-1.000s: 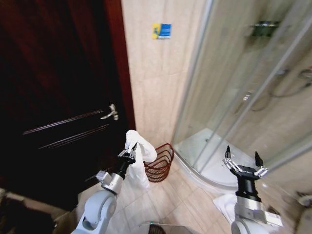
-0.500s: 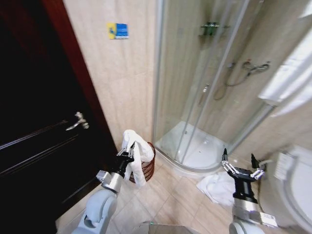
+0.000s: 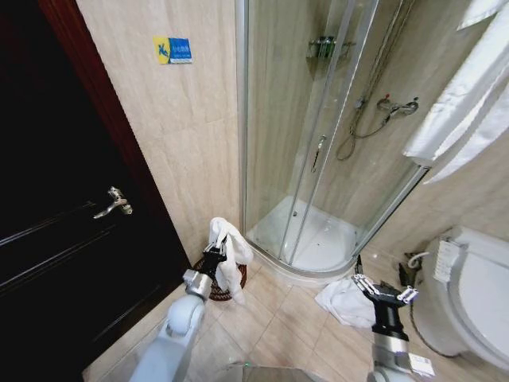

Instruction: Discard the used towel into the hamper.

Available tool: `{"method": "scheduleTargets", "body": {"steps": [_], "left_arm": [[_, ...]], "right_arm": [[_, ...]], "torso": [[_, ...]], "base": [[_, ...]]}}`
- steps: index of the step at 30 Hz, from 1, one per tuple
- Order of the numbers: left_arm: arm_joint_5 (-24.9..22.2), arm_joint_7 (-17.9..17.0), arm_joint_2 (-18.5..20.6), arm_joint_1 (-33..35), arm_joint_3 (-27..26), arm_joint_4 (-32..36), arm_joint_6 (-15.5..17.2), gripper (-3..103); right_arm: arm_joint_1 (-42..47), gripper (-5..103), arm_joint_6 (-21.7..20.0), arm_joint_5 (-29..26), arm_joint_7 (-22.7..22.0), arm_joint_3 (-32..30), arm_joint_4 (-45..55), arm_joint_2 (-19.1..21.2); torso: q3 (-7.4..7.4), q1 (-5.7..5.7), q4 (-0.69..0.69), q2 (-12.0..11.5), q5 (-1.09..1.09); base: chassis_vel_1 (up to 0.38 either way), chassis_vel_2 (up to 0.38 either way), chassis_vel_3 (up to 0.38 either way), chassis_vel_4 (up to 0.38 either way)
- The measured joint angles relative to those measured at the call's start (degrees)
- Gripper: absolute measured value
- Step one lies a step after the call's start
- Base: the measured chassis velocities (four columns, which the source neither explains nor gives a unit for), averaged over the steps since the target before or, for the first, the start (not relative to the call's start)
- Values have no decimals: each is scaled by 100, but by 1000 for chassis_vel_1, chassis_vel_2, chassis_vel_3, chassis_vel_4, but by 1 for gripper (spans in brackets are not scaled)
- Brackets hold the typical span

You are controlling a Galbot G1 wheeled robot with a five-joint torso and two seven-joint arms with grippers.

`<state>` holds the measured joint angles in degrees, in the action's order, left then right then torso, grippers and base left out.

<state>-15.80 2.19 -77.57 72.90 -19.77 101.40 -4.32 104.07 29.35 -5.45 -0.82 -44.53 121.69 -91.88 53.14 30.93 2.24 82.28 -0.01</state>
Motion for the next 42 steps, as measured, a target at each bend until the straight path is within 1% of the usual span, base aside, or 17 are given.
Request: {"method": "scheduleTargets", "body": {"steps": [1, 4, 5, 9, 13, 16, 17, 21, 27, 30, 31, 33, 34, 35, 38, 39, 42], "left_arm": [[0, 0, 0, 0, 0, 0, 0, 6], [-14, -30, -93, -630, 54, -738, -210, 6], [-14, -30, -93, -630, 54, -738, -210, 6], [-94, -109, -159, -1261, 43, -1368, -406, 6], [-120, -161, -169, -1527, 41, -1649, -543, 6], [-91, -284, -209, -1857, 50, -2051, -706, 6], [-91, -284, -209, -1857, 50, -2051, -706, 6], [-77, -362, -272, -2260, 60, -2517, -843, 6], [-147, -360, -310, -2507, 72, -2740, -903, 6], [-140, -357, -312, -2639, 97, -3032, -1037, 6], [-140, -357, -312, -2639, 97, -3032, -1037, 6], [-68, -351, -304, -2703, 110, -3298, -1162, 6], [27, -333, -296, -2750, 112, -3551, -1269, 6], [27, -333, -296, -2750, 112, -3551, -1269, 6], [293, -194, -329, -2835, 81, -4256, -1490, 6], [293, -194, -329, -2835, 81, -4256, -1490, 6], [478, -50, -365, -2845, 66, -4937, -1661, 6]], "right_arm": [[0, 100, 0, 0, 0, 0, 0, 0], [83, 100, 69, 83, 32, 29, -18, -12], [83, 100, 69, 83, 32, 29, -18, -12], [132, 100, 83, 151, 56, 35, 17, -24], [133, 100, 78, 173, 68, 37, 43, -24], [123, 100, 66, 210, 76, 39, 43, -27], [123, 100, 66, 210, 76, 39, 43, -27], [103, 100, 50, 219, 80, 30, 17, -27], [79, 100, 27, 210, 80, -11, -23, -5], [53, 100, 25, 210, 79, -17, -59, -21], [53, 100, 25, 210, 79, -17, -59, -21], [41, 100, 25, 206, 77, -19, -79, -25], [38, 100, 25, 201, 76, -20, -102, -26], [38, 100, 25, 201, 76, -20, -102, -26], [30, 100, 36, 177, 71, -36, -158, -27], [30, 100, 36, 177, 71, -36, -158, -27], [28, 100, 39, 140, 66, -77, -181, -27]], "torso": [[0, 0, 0, 0, 0], [0, 0, 0, 0, 0], [0, 0, 0, 0, 0], [0, 0, -1, 0, 1], [0, 0, 0, 0, 1], [0, 0, 0, 0, 0], [0, 0, 0, 0, 0], [0, 1, -1, 0, 1], [0, 0, -1, 0, 1], [-1, 0, -1, 0, 1], [-1, 0, -1, 0, 1], [0, 0, -1, 0, 1], [0, 1, -1, 0, 1], [0, 1, -1, 0, 1], [-1, 0, -1, 0, 1], [-1, 0, -1, 0, 1], [0, 0, 0, 0, 0]], "base": [[0, 0, 0, 0], [0, 0, 0, 0], [0, 0, 0, 0], [0, 0, 0, 0], [0, 0, 0, 0], [0, 0, 0, 0], [0, 0, 0, 0], [0, 0, 0, 0], [0, 0, 0, 0], [0, 0, 0, 0], [0, 0, 0, 0], [0, 0, 0, 0], [0, 0, 0, 0], [0, 0, 0, 0], [0, 0, 0, 0], [0, 0, 0, 0], [0, 0, 0, 0]]}}
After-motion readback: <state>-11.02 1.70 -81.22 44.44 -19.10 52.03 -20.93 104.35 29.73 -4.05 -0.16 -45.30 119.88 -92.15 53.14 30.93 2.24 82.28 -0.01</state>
